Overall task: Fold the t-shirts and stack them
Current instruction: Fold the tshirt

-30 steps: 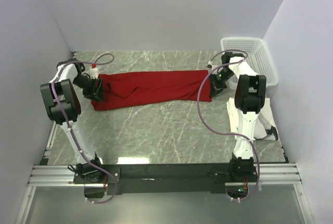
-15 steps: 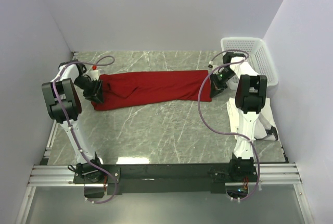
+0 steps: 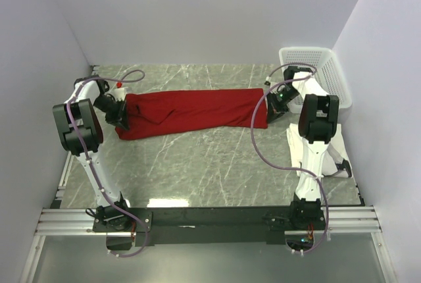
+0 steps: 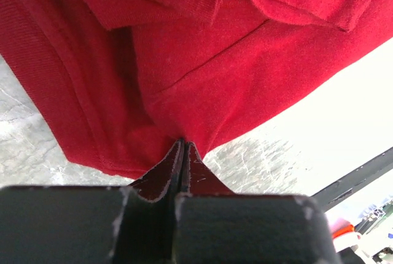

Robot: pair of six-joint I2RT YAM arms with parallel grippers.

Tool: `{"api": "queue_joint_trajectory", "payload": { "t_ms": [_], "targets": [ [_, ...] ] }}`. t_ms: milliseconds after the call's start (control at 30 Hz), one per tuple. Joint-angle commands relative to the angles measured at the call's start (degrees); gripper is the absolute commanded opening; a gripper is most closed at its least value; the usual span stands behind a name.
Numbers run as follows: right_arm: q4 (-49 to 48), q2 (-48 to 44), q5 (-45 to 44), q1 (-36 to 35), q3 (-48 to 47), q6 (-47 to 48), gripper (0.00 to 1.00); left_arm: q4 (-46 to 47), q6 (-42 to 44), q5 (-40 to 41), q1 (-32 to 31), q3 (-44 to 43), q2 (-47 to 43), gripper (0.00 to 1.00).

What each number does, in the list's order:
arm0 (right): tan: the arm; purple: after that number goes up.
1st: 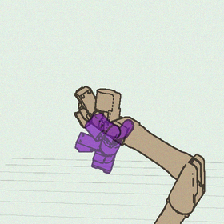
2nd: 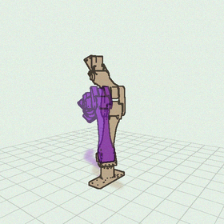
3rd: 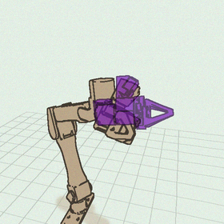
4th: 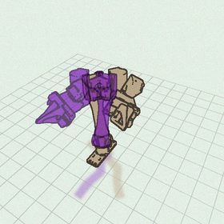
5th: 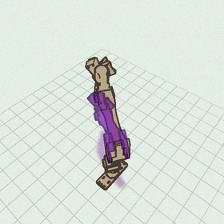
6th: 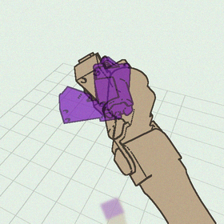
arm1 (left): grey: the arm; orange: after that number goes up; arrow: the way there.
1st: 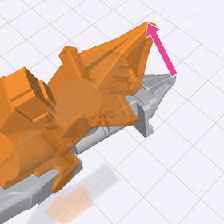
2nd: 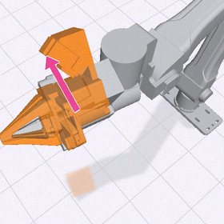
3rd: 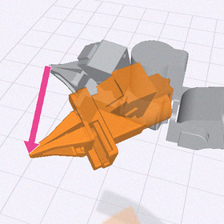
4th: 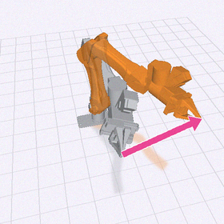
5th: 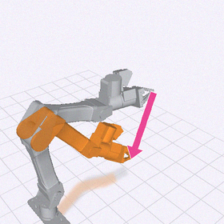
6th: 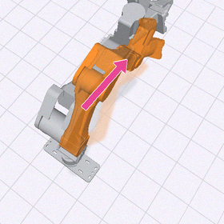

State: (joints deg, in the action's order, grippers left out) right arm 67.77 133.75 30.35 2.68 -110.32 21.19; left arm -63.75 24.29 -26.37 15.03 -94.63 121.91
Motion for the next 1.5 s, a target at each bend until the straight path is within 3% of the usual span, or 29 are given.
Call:
{"api": "queue_joint_trajectory", "payload": {
  "t_ms": [0,467,733,900,1000,1100,1467],
  "targets": [
    [1.3,-1.8,0.9,0.7,-0.9,1.6,0.0,-1.2,0.3,-1.1,0.0,-2.2,-0.4,0.0],
    [2.8,-3.7,-0.4,1.0,-1.1,3.1,0.0,-5.3,3.2,-1.2,1.7,-5.1,-3.2,0.0],
    [-1.2,-1.4,2.5,1.1,2.5,-4.0,0.57,-5.1,3.1,-2.7,1.5,-4.2,-2.6,0.0],
    [-1.6,-0.1,3.4,1.1,1.5,-4.5,0.56,-4.8,3.0,-2.4,1.5,-3.8,-2.7,0.0],
    [-1.0,0.6,5.2,0.9,0.8,-4.0,0.45,-4.9,3.0,-2.3,1.5,-4.2,-2.3,0.0],
    [-0.3,0.7,6.6,0.7,0.7,-3.5,0.41,-5.0,3.2,-2.4,1.5,-4.3,-2.0,0.0],
    [-0.4,0.2,6.5,0.5,-0.2,-3.9,0.39,-5.0,3.4,-2.5,1.4,-4.6,-1.6,0.0]
  ]
}}
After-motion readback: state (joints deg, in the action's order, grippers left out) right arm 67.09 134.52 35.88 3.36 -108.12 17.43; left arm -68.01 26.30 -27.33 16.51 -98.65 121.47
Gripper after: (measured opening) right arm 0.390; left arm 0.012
